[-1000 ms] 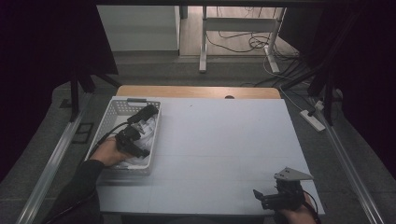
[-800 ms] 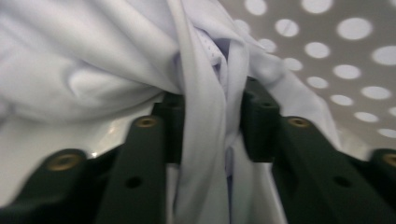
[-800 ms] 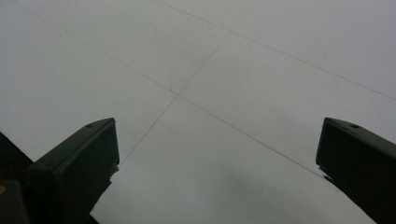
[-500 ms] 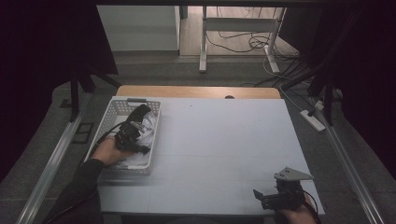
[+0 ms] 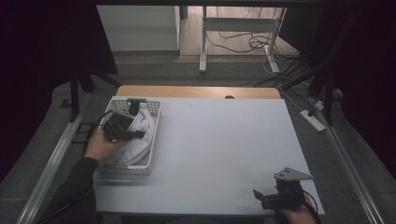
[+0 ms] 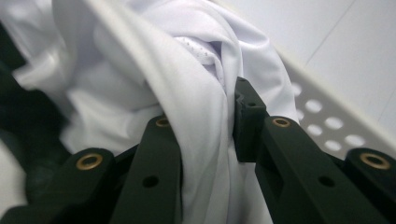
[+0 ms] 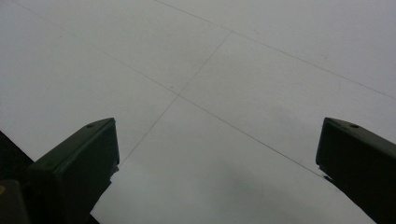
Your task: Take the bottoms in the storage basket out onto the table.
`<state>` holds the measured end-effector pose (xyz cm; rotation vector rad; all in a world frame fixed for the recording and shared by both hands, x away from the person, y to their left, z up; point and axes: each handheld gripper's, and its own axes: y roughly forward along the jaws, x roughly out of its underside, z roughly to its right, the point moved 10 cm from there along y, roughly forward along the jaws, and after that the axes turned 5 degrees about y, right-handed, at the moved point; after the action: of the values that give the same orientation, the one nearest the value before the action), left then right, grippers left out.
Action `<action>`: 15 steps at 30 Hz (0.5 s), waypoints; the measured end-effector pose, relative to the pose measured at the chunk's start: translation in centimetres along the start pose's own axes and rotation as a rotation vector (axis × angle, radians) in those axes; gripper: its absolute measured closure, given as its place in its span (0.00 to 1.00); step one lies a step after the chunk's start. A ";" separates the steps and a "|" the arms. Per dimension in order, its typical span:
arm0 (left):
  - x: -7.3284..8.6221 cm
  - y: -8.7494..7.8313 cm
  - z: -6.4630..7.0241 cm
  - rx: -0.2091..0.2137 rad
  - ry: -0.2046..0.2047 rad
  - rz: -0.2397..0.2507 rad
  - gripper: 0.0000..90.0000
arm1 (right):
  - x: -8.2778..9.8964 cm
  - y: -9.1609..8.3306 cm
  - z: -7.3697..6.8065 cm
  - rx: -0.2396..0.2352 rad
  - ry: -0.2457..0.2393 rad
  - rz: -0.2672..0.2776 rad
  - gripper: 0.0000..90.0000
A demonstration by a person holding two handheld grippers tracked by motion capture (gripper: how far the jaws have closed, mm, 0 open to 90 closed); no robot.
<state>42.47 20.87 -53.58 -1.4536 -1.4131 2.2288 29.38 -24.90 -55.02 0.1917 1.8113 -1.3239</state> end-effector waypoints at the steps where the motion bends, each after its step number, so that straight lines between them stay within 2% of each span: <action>1: -0.2 -0.3 0.0 0.001 -0.006 0.013 0.85 | 0.0 0.0 0.0 0.001 -0.001 -0.001 0.00; 4: -0.8 -1.2 -0.1 -0.009 -0.014 0.057 0.85 | 0.0 0.0 0.0 0.002 -0.001 -0.002 0.00; 11: -1.8 -2.6 -0.2 -0.055 -0.004 0.094 0.85 | 0.0 0.0 0.0 0.000 0.000 -0.001 0.00; 15: -2.7 -3.6 -0.3 -0.082 -0.003 0.135 0.85 | 0.0 0.0 0.0 0.000 0.001 -0.001 0.00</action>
<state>42.85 21.57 -49.15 -1.6179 -1.4646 2.2761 29.39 -24.90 -55.03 0.1917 1.8126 -1.3241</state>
